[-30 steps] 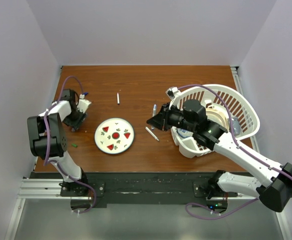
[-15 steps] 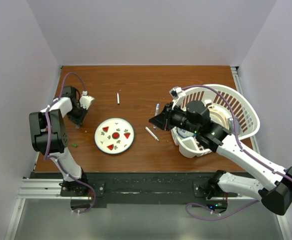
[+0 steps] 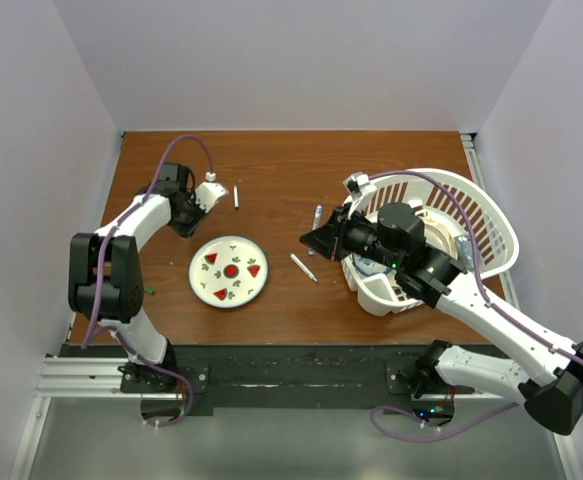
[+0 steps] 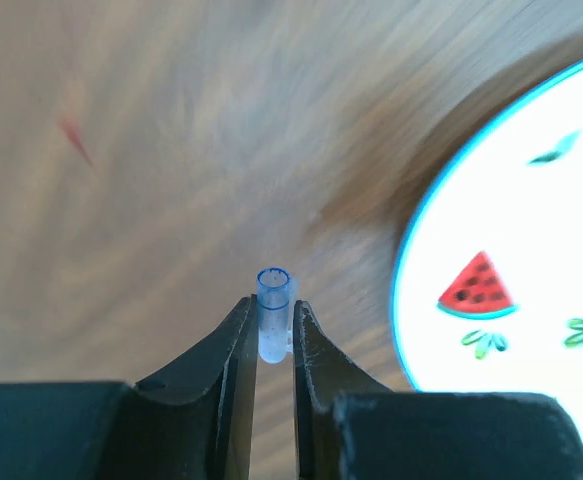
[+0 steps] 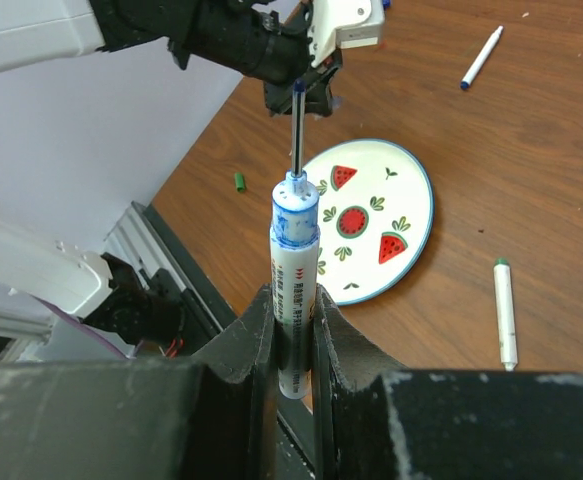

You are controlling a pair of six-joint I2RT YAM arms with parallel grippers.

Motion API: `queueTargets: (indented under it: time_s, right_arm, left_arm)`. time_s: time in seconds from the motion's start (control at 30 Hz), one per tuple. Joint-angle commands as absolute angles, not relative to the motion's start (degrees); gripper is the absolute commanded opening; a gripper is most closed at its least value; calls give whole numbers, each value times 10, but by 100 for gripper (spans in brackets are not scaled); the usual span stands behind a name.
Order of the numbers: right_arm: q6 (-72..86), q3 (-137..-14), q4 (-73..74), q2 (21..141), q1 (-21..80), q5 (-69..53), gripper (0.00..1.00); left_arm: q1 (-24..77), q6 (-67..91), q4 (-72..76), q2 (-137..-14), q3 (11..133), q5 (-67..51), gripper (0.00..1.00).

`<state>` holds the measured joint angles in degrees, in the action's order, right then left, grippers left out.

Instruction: Insert the pens into the pen caps

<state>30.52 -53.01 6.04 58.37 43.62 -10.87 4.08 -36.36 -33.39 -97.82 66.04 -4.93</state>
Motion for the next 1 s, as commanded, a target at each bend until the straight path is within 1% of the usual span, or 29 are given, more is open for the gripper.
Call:
queueTargets:
  time_s: [0.0,0.2,0.27,0.37,0.4,0.5,0.57,0.7,0.9,0.93,0.97]
  right_arm:
    - [294,-534,50,563,439,-86,0]
    - [290,-518,76,501,439,-19,0]
    - [289,-511,85,482,439,-1,0]
    - [291,-501,99,438,439,40,0]
    - [295,-497,100,416,439,50,0]
    - [305,-482,99,382,439,85,0]
    - [305,-477,98,358,439,97,0]
    - [302,-488,117,338,438,113,0]
    - [307,-489,120,330,439,117,0]
    - [308,-490,120,330,438,119,0]
    - [308,-490,122,333,438,117,0]
  left_arm:
    - [133,-433,-309,-921,688,-73,0]
    - [277,-470,-306,-899,645,-65,0]
    - [297,-474,-319,-896,631,-54,0]
    - [356,-477,-342,-896,628,-52,0]
    - [398,-479,-339,-896,624,-50,0]
    - [466,-484,-305,-899,600,-48,0]
    - [487,-483,-286,-914,599,-50,0]
    - [524,-480,-292,-954,614,-47,0]
    - [544,-479,-317,-1023,629,-30,0]
    - [545,-479,-325,-1027,630,-30,1]
    - [545,-478,-326,-1032,631,-27,8]
